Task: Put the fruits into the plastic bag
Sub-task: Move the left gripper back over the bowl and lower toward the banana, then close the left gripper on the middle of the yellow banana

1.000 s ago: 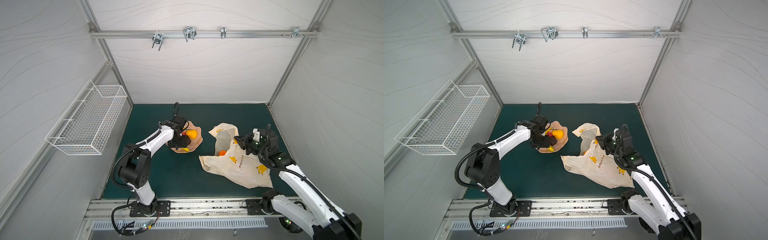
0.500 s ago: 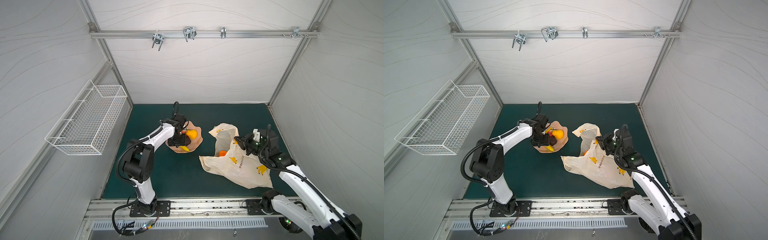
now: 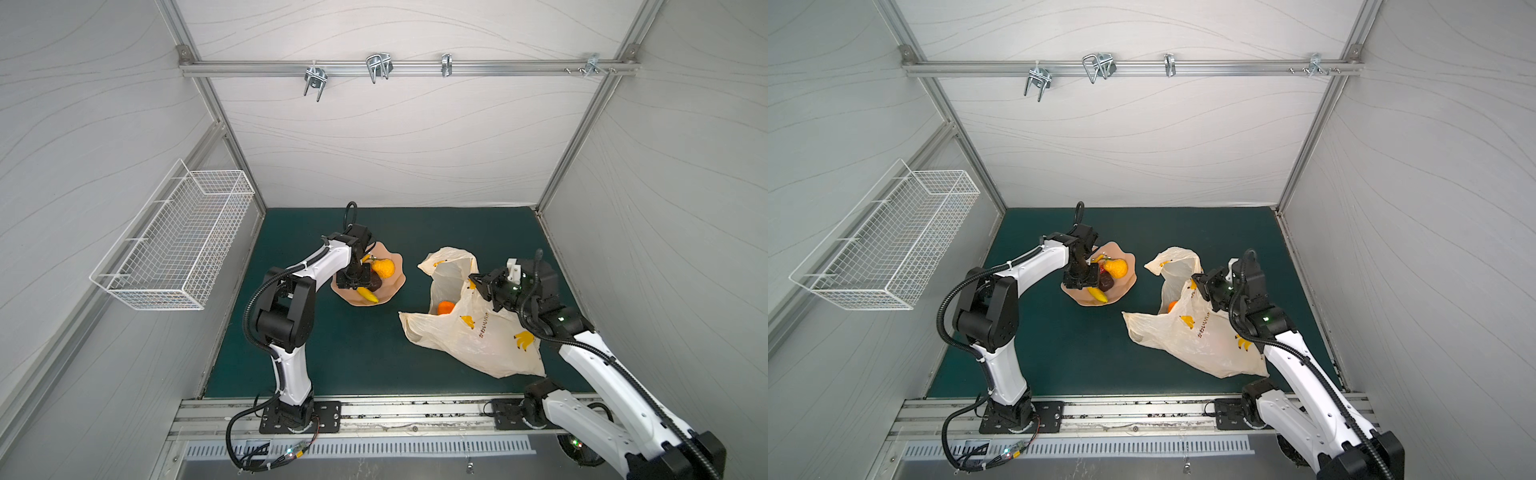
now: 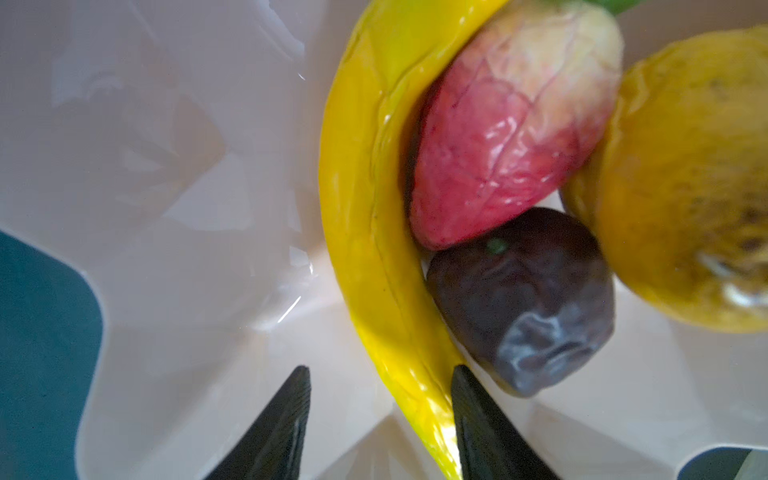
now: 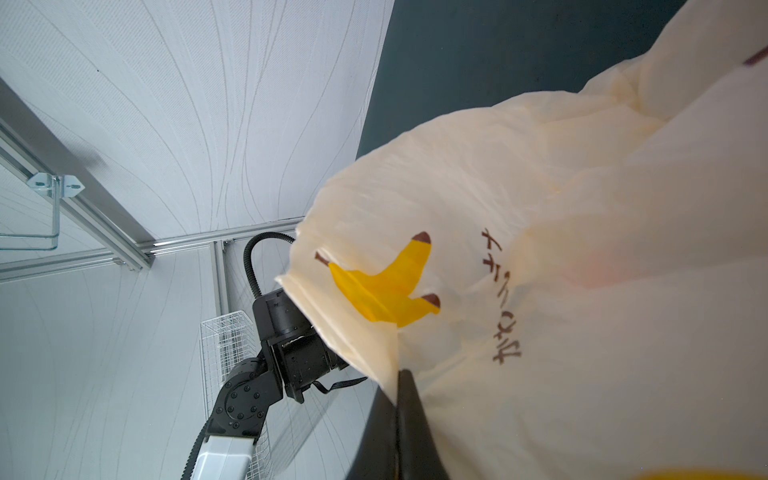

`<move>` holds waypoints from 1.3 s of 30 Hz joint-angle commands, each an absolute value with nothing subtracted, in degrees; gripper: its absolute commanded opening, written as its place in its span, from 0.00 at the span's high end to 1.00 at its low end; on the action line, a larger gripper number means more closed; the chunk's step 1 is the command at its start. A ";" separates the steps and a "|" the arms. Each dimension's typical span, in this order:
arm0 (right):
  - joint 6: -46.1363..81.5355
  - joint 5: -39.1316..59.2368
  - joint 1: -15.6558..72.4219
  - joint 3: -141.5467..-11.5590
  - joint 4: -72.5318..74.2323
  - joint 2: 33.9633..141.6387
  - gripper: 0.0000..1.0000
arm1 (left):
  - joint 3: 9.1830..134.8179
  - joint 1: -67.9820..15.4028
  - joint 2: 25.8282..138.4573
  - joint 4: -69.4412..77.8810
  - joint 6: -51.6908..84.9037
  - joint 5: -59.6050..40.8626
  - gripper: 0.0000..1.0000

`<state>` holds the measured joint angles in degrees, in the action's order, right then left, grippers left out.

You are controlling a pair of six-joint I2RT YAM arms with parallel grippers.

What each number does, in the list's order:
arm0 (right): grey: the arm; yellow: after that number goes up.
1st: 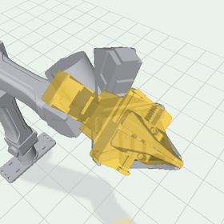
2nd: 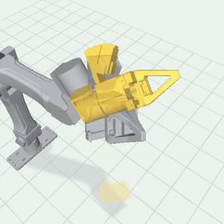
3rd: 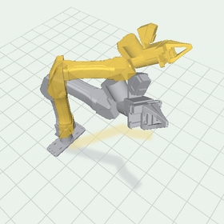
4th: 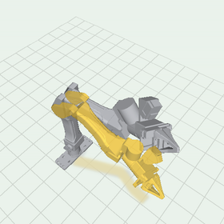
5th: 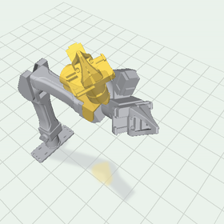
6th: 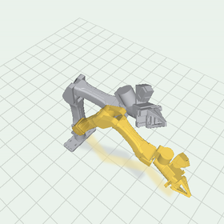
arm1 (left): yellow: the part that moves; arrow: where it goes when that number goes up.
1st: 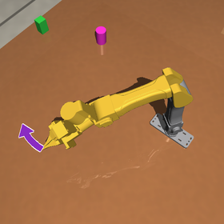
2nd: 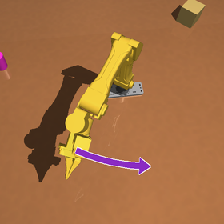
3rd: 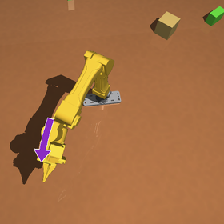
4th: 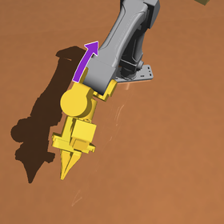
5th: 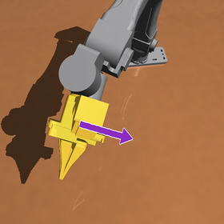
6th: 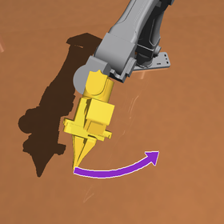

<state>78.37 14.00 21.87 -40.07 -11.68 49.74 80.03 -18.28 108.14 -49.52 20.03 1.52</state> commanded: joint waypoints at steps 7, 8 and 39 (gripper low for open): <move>78.44 13.80 21.54 -40.43 -12.39 48.72 1.00 | 81.67 -17.93 110.93 -48.71 21.35 2.11 0.46; 78.49 13.81 21.58 -40.43 -12.47 48.69 1.00 | 81.49 -17.93 111.24 -48.60 21.36 2.20 0.47; 78.65 13.05 21.61 -39.86 -12.52 48.25 1.00 | 85.44 -17.64 100.67 -53.69 20.22 5.96 0.75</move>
